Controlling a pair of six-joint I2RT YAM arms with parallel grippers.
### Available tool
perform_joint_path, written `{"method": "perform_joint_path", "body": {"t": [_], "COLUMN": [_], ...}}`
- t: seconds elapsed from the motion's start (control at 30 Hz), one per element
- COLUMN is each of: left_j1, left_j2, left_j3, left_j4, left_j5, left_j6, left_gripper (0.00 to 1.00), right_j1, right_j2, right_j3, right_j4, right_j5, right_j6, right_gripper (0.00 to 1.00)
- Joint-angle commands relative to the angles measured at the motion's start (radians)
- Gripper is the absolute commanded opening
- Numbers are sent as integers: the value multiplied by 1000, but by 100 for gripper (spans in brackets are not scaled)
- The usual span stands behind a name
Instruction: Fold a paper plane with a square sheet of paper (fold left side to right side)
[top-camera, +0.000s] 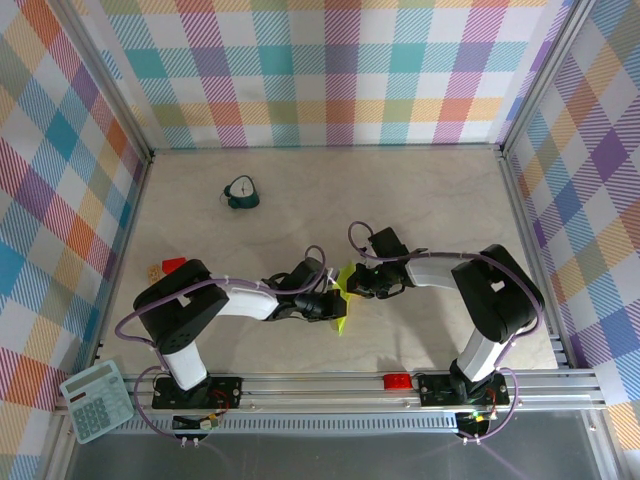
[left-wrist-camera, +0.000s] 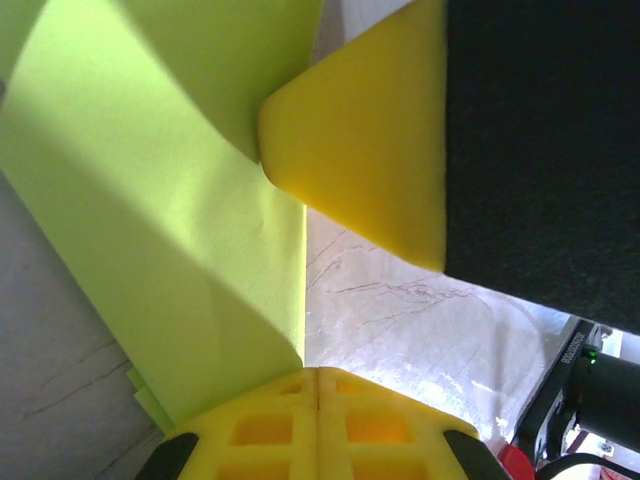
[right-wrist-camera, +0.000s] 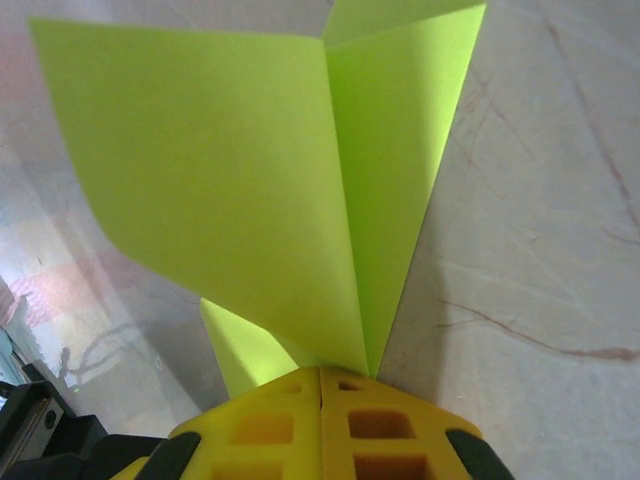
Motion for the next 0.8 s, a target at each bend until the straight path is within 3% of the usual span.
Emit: {"method": "perform_joint_path", "body": {"t": [0.0,0.23,0.5,0.77], "left_j1": [-28,-63,-64,-64], "left_j2": [28,36,-27,-88], "left_j3": [-26,-31,-115,-156], "left_j4": [-39,-117,-153,-208], "left_j5": [-20,-83,-87,-103], "left_j6": [-3,10,53,131], "left_gripper": [0,0,0,0], "right_j1": [10,9,9,72], "right_j2": [25,-91,-197,-156], "right_j3": [12,37,-72,-103], "right_j4": [-102,-69,33,132], "right_j5": [21,-3,-38,-64], "right_j6": [-26,-14,6,35], "right_gripper": [0,0,0,0]}}
